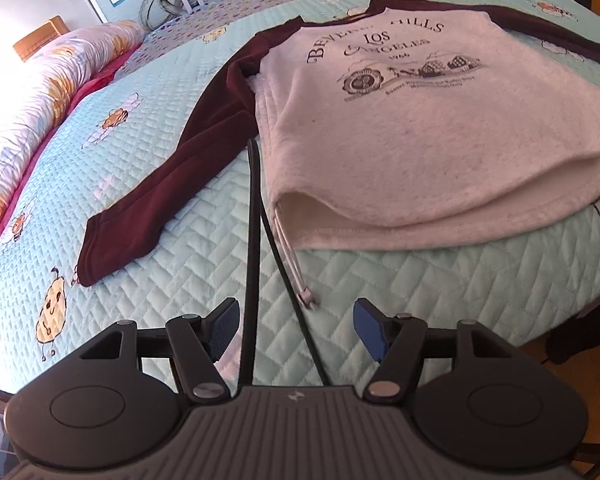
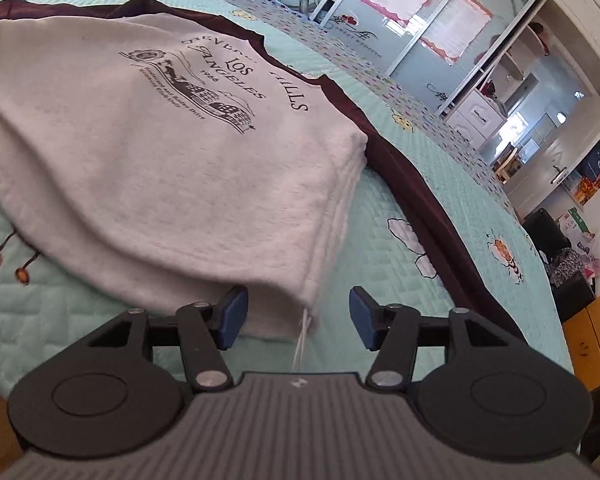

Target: Fold clothes

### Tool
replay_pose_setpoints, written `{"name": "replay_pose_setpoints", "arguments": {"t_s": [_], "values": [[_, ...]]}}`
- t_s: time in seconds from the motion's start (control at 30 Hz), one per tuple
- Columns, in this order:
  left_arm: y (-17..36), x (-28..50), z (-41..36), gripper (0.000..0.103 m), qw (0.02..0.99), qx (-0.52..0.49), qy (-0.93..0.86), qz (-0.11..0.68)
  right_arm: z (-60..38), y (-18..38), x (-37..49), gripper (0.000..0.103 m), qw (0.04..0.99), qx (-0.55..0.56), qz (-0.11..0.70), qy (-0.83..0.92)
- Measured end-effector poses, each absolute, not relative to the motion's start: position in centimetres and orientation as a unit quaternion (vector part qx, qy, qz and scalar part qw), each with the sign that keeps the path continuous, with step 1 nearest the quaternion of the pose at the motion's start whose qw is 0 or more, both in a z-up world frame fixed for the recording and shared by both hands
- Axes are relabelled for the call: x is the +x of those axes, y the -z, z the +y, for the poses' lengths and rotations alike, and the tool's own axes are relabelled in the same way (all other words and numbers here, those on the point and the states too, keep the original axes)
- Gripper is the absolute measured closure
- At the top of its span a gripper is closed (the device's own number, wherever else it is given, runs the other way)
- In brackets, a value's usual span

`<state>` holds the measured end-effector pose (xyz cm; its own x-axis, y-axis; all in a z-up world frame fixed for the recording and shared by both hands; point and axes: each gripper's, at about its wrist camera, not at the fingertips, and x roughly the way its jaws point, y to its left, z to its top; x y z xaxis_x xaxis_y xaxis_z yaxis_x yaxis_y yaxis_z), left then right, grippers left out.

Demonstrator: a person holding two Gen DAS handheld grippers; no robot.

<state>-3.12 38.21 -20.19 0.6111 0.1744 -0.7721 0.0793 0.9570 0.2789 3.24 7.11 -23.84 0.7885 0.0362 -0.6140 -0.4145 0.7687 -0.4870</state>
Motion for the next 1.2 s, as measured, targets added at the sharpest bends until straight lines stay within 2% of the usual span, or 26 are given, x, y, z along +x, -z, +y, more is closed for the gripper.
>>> {"name": "replay_pose_setpoints", "arguments": {"t_s": [0.17,0.37,0.53,0.73,0.83,0.97,1.03,1.1,1.2], "values": [[18.7,-1.5,40.4,0.034,0.907,0.066,-0.039,0.415,6.8,23.8,3.5,0.044,0.897,-0.292,0.308,-0.122],[20.7,0.5,42.0,0.034,0.914,0.056,0.033,0.401,6.5,23.7,3.9,0.043,0.903,-0.263,0.319,-0.116],[21.8,1.6,42.5,0.034,0.912,0.096,0.053,0.394,6.3,23.7,4.2,0.041,0.905,-0.247,0.328,-0.111],[20.9,0.7,43.8,0.038,0.921,0.036,0.115,0.37,6.1,23.9,4.5,0.035,0.905,-0.238,0.337,-0.102],[21.6,1.7,43.6,0.047,0.917,0.054,0.119,0.377,6.1,24.0,4.6,0.034,0.905,-0.234,0.342,-0.1],[21.2,1.9,44.2,0.047,0.908,0.043,0.131,0.396,6.3,23.6,4.4,0.034,0.903,-0.244,0.34,-0.098],[19.4,0.5,44.5,0.046,0.913,0.018,0.155,0.377,6.2,22.7,3.7,0.034,0.912,-0.245,0.318,-0.086],[17.4,-1.2,44.1,0.037,0.922,0.005,0.162,0.352,5.7,21.0,3.1,0.034,0.926,-0.219,0.298,-0.074],[14.6,-3.4,43.1,0.034,0.935,0.008,0.155,0.319,4.8,17.0,1.7,0.034,0.956,-0.075,0.254,-0.127]]}}
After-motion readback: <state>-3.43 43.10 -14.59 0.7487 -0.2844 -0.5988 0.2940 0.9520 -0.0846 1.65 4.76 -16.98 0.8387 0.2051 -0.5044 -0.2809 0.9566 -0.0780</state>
